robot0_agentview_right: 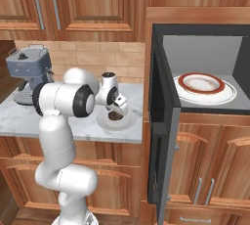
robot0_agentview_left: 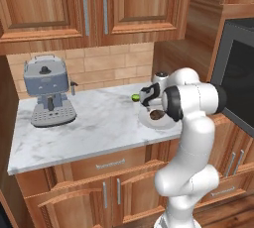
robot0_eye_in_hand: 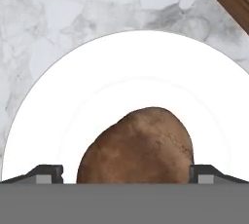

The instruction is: Pick the potato from the counter and place it in the microwave.

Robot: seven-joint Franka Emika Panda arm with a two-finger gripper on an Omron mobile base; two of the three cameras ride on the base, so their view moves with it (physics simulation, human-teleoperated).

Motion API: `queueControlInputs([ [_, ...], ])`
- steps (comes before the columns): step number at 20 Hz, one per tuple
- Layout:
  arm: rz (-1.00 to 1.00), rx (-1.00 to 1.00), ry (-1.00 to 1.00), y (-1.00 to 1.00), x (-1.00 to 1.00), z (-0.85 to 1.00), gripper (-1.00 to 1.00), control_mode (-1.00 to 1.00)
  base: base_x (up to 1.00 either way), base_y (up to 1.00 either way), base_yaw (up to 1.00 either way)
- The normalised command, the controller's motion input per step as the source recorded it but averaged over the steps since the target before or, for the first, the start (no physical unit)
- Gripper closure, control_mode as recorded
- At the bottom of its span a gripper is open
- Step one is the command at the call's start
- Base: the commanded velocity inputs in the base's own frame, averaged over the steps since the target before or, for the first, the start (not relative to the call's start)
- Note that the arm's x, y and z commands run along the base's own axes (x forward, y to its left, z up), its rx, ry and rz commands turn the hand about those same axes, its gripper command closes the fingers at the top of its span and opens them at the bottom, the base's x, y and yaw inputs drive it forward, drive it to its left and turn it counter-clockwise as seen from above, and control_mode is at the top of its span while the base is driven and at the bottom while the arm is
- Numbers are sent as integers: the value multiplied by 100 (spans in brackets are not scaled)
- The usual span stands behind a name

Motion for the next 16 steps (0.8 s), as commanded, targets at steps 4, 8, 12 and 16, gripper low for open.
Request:
queueControlInputs([
  [4,-5,0,1,0,-2,-27,-100,-100,0,0,0],
  [8,-10,0,4,0,-15,-33,-100,-100,0,0,0],
  [12,-11,0,5,0,-26,-34,-100,-100,0,0,0],
  [16,-10,0,4,4,-21,-35,-100,-100,0,0,0],
])
